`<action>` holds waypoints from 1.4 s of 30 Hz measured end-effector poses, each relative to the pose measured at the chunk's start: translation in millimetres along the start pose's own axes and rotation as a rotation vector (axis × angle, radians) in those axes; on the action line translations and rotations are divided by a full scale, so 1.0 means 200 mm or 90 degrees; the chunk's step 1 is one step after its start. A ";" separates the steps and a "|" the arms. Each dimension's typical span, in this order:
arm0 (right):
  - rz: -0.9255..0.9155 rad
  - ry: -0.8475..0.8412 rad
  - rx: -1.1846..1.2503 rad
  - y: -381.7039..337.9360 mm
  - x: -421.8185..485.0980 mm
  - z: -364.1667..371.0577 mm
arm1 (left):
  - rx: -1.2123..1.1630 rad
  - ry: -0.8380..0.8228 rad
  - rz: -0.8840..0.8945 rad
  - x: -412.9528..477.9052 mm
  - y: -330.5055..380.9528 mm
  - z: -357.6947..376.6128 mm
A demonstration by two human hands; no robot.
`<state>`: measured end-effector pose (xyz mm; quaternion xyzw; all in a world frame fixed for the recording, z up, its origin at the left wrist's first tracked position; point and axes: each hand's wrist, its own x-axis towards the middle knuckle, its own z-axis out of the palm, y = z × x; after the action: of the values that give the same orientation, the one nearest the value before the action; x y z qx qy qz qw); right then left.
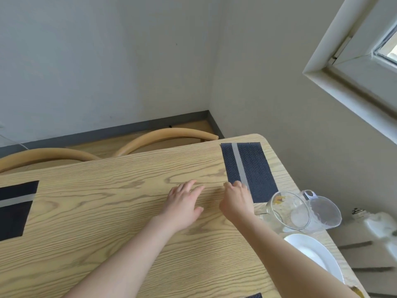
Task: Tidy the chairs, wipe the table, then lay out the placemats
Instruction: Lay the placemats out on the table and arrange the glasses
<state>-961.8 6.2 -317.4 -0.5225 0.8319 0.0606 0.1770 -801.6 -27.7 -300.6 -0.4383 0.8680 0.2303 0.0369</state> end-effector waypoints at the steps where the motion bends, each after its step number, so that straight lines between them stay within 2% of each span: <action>1: -0.002 0.019 -0.005 0.00 0.00 0.01 | 0.002 0.002 -0.002 -0.01 -0.01 0.00; 6: 0.057 -0.055 -0.030 0.00 0.00 0.07 | 0.009 0.007 -0.007 -0.05 -0.07 -0.01; 11: -0.001 0.053 -0.056 -0.03 -0.06 0.06 | 0.006 0.011 -0.005 -0.09 -0.08 0.00; 15: -0.042 0.070 -0.092 -0.06 -0.19 0.09 | 0.008 0.012 -0.009 -0.13 -0.08 0.02; 21: -0.017 0.101 0.056 -0.03 -0.31 0.10 | 0.007 0.025 -0.016 -0.21 -0.11 -0.01; 24: -0.025 0.167 0.132 -0.06 -0.38 0.02 | -0.010 0.044 -0.038 -0.27 -0.13 -0.03; 27: -0.008 0.243 0.192 -0.09 -0.43 -0.12 | -0.088 0.092 -0.076 -0.32 -0.14 -0.07; 34: -0.011 0.311 0.307 -0.11 -0.54 -0.42 | -0.291 0.228 -0.168 -0.44 -0.12 -0.27; 39: 0.002 0.338 0.412 -0.13 -0.59 -0.57 | -0.571 0.204 -0.264 -0.52 -0.12 -0.41; 42: 0.001 0.344 0.509 -0.15 -0.61 -0.63 | -0.694 0.206 -0.273 -0.56 -0.14 -0.44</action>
<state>-917.5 59.7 -154.0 -0.4100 0.8064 -0.4021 0.1412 -699.7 3.4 -201.8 -0.5886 0.5121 0.5596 -0.2794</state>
